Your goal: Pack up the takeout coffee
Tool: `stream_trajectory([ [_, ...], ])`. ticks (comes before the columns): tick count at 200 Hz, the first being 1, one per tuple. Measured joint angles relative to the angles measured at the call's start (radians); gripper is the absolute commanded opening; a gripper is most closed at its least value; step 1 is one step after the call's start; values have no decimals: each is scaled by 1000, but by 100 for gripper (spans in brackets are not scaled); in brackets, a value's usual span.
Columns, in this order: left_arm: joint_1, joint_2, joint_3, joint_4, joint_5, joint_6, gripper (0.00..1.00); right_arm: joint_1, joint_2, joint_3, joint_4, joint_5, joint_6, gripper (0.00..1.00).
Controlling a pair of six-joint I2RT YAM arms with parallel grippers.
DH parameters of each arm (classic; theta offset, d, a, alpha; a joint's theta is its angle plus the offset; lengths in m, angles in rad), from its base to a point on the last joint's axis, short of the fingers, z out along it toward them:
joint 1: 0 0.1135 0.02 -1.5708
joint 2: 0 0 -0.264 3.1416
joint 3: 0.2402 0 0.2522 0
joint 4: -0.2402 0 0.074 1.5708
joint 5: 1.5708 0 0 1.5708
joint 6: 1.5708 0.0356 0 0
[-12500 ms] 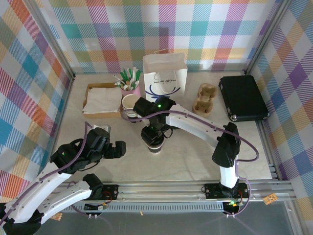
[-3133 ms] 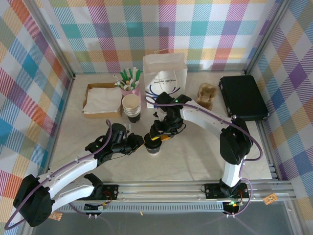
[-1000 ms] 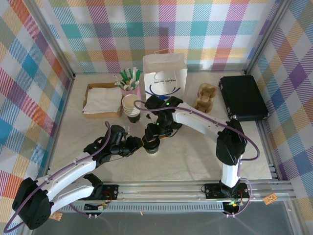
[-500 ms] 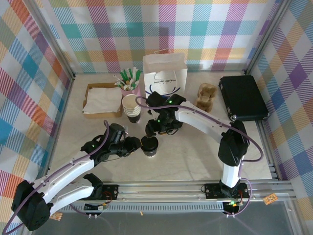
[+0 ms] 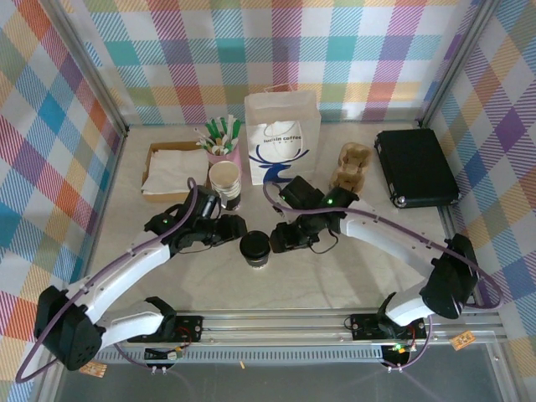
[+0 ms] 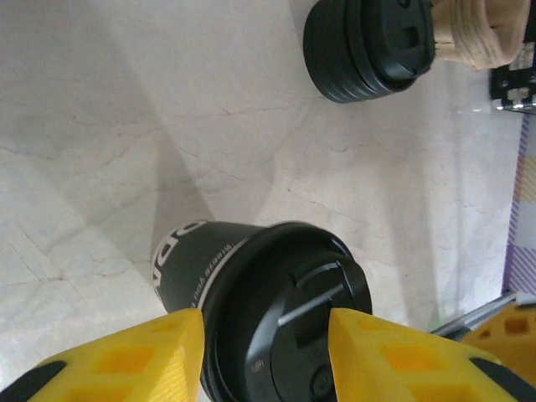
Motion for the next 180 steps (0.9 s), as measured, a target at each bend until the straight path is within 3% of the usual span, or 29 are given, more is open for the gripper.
stream_trajectory([
  [45,6,136,50,-5,29,64,51,82,-26,-159,208,-47,-39,44],
  [93,8,177,71,2,59,77,53,87,-39,-299,398,-64,-48,45],
  [180,8,142,51,-7,69,66,53,87,-37,-314,494,29,-38,48],
])
